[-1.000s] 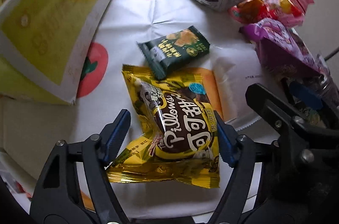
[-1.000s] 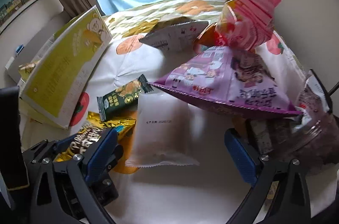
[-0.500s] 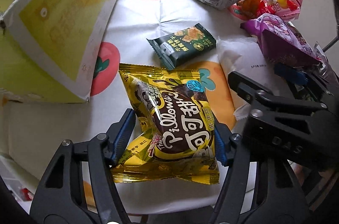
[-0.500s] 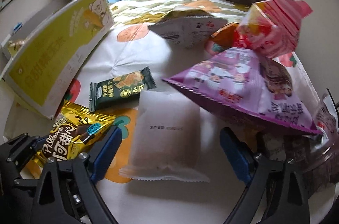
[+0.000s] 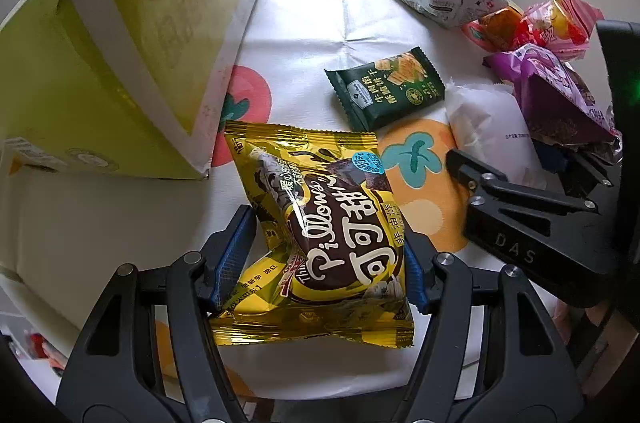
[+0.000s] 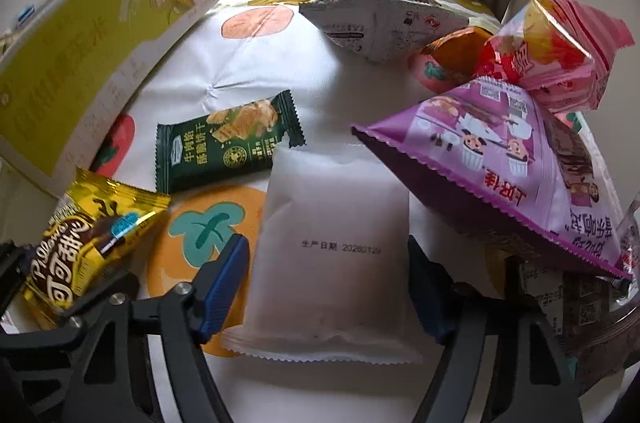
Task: Organize snacks
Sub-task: 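Lift the gold Pillows bag with left tool while right tool grasps the white bread bag, then carry both bags over the yellow-green box and open both tools to drop them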
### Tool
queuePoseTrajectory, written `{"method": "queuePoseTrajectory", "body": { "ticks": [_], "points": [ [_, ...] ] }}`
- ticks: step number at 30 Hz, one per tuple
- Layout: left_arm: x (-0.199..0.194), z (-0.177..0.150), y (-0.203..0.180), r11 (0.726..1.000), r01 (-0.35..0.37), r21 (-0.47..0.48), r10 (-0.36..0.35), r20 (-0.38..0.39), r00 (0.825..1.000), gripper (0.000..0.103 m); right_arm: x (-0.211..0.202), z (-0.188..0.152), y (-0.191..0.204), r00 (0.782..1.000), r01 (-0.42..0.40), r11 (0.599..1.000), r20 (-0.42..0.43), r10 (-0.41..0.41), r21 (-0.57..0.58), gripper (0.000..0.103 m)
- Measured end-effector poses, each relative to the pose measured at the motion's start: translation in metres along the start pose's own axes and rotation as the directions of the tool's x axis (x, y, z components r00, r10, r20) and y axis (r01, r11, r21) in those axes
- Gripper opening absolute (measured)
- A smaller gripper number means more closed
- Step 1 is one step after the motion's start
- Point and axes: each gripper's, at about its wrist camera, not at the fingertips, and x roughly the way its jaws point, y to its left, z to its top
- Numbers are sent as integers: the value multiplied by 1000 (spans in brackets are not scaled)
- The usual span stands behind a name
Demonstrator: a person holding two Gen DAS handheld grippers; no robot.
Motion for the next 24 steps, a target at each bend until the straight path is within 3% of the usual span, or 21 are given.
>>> {"method": "queuePoseTrajectory", "body": {
  "ticks": [4, 12, 24],
  "points": [
    [-6, -2, 1, 1000, -2, -9, 2, 6, 1000, 62, -4, -2, 2, 1000, -8, 1000, -2, 8, -16, 59],
    [-32, 2, -6, 1000, -17, 7, 17, 36, 999, 62, -37, -13, -3, 997, -69, 998, 20, 69, 6, 59],
    [-133, 19, -9, 999, -45, -16, 47, 171, 984, 62, -129, 17, -6, 977, -163, 986, 133, 168, -47, 59]
  ]
}}
